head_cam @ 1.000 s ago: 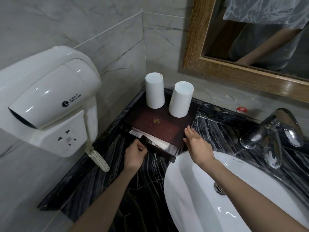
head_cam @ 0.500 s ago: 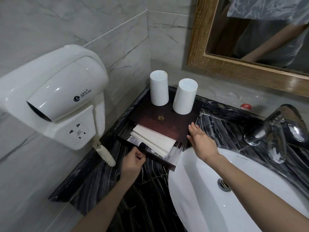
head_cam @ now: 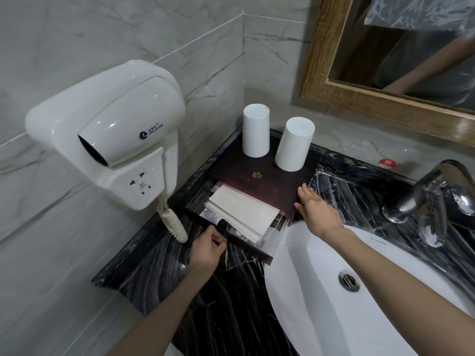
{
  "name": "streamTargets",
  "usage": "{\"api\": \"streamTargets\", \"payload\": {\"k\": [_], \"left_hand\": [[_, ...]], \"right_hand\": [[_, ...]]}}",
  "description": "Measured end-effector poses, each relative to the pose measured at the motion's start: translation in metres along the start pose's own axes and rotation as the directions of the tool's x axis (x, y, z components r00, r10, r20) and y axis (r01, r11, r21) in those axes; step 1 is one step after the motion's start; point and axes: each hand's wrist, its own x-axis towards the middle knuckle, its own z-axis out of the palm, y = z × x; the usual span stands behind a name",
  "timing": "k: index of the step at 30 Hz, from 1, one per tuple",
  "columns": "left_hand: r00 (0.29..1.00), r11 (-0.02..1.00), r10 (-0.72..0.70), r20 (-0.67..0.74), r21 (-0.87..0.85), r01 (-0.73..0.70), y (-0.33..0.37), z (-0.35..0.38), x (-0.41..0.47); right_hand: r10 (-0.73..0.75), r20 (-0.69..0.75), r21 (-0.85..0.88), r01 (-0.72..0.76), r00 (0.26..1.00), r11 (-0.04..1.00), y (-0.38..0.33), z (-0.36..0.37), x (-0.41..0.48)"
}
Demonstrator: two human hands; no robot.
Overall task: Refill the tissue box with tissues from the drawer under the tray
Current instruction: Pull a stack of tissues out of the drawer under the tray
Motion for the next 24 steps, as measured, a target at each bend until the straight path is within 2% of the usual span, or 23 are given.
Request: {"api": "streamTargets", "payload": {"k": [11,24], "left_hand": [[0.998,0.998,-0.056,-0.004,-0.008,0.056,0.000,-0.003,-0.010],[0.998,0.998,-0.047,0.035,0.032,0.046,-0.002,-0.009,-0.015]], "right_hand": [[-0.002,0.036,-0.001,0.002,0.999,1.000,0.000,-0.001,0.001],[0.007,0.057,0.043,-0.009,0.998,0.999,-0.002,-0.001,-0.002]]}}
